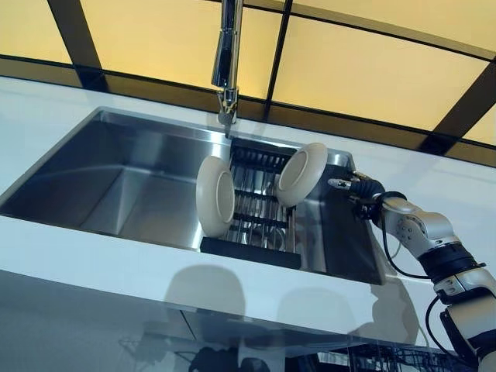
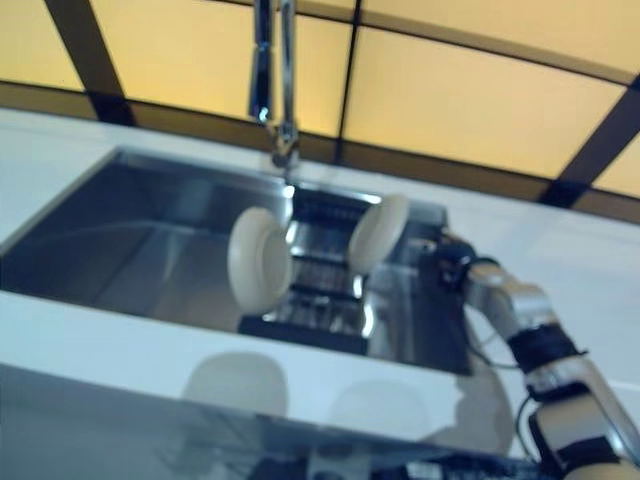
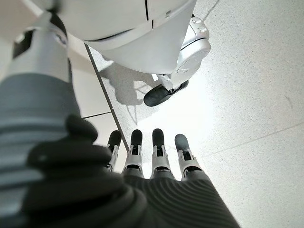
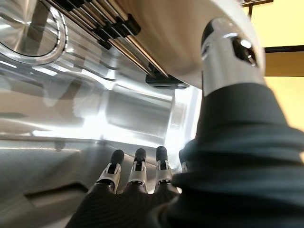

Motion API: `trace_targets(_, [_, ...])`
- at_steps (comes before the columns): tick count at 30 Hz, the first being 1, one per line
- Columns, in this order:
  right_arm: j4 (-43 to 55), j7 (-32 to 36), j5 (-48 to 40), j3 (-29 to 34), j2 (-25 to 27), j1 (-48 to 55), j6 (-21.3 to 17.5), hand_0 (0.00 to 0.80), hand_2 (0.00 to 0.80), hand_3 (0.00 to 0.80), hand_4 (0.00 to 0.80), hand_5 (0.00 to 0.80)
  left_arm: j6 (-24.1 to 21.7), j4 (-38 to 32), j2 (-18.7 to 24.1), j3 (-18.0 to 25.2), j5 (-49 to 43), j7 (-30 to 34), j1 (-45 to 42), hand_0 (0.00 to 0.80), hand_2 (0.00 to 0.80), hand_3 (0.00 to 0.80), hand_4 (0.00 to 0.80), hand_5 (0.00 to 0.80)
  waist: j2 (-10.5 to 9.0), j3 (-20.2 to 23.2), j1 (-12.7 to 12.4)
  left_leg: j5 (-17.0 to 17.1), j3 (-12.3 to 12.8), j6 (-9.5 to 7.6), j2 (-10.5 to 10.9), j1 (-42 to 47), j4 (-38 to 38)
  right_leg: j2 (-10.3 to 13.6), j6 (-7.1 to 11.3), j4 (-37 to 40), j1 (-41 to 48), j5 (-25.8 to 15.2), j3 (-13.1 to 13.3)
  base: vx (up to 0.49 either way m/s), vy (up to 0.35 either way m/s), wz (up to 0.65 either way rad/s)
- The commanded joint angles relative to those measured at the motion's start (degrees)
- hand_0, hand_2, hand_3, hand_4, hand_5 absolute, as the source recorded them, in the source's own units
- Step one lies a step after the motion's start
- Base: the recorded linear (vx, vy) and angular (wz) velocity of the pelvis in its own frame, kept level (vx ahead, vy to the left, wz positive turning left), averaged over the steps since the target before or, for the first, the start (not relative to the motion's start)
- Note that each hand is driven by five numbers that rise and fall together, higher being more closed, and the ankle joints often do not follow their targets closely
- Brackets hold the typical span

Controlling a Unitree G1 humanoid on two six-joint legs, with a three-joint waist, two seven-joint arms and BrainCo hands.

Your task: Take plates into dishwasher

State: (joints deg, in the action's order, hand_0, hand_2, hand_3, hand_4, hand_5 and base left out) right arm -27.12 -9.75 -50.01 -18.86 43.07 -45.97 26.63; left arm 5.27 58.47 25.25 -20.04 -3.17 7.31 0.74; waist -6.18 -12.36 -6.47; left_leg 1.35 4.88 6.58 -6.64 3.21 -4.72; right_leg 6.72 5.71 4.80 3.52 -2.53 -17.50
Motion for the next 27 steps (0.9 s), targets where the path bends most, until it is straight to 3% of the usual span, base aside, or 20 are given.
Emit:
trace_targets(1, [2.0, -0.8, -0.7, -2.5, 0.2, -7.9, -2.9, 0.000, 0.000, 0.000, 0.000, 0.000, -0.8, 0.2, 2.5, -1.6, 0.8, -0.5, 1.0, 0.000, 0.000, 0.000, 0.000, 0.000, -2.85, -1.0, -2.0, -2.5, 0.0, -1.40, -0.6, 0.5, -0.2, 4.7, 6.10, -2.2, -4.7, -4.9, 0.1, -0.016, -0.015, 0.05])
trace_targets(27, [2.1, -3.2, -1.8, -3.5, -0.4, -11.4, -2.9, 0.000, 0.000, 0.000, 0.000, 0.000, -1.2, 0.1, 2.3, -2.3, 0.8, -0.8, 0.2, 0.000, 0.000, 0.000, 0.000, 0.000, -2.96, -1.3, -3.1, -2.0, -0.1, -0.98, -0.5, 0.3, -0.3, 4.1, 5.64, -0.9, -2.8, -4.7, -0.9, -0.002, 0.000, 0.00])
